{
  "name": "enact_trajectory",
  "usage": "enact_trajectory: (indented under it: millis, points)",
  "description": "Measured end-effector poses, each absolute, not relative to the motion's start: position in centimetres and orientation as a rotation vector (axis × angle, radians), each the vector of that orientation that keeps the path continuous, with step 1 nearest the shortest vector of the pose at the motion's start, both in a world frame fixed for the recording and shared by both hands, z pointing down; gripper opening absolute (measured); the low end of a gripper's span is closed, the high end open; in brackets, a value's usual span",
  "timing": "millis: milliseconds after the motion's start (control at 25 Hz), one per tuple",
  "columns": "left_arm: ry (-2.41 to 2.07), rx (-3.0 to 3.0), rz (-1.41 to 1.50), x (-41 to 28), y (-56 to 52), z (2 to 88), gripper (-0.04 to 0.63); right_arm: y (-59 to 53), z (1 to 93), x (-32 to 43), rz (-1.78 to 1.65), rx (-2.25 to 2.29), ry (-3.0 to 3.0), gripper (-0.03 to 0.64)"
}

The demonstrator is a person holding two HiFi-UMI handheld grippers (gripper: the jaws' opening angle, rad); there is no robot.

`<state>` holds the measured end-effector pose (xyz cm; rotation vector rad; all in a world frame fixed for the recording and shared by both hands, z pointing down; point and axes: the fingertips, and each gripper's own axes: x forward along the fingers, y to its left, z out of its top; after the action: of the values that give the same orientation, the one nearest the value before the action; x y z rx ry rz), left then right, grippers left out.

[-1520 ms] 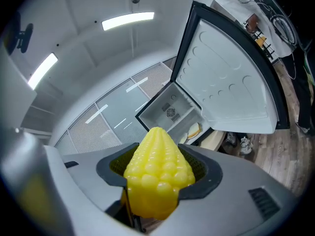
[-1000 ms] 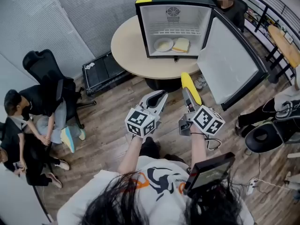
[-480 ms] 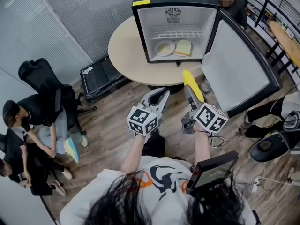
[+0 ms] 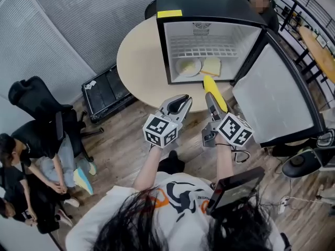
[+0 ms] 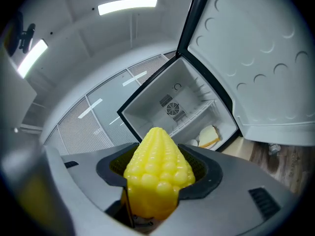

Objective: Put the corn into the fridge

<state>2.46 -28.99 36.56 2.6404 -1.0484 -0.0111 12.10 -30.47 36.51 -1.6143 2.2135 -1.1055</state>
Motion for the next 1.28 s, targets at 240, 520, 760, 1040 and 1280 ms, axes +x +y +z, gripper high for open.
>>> enact_trajectory:
  millis: [240, 520, 760, 1040, 1280]
  points:
    - [-0.96, 2.661, -0.017, 1.2, -33.0, 37.5, 0.043, -34.2, 37.3, 10.1, -1.105, -1.651, 2.183, 0.255]
    - [-0.878, 2.647, -0.033, 0.9, -35.1, 39.0, 0.043, -35.5, 38.3, 10.0, -1.089, -1.745, 2.165, 0.255]
    - [-0.829, 2.616, -0.055, 1.4, -35.9, 39.9, 0.043, -36.3, 38.8, 10.3, -1.089, -1.784, 2.206, 0.255]
    - [-0.819, 2.606, -0.069, 2.2, -36.2, 40.3, 0.043, -37.7, 39.5, 11.5, -1.067, -1.837, 2.231, 0.255]
    - [-0.86, 2.603, -0.068, 2.2, -37.9, 40.3, 0.043, -41.1, 39.5, 12.8, -1.042, -1.838, 2.278, 0.255]
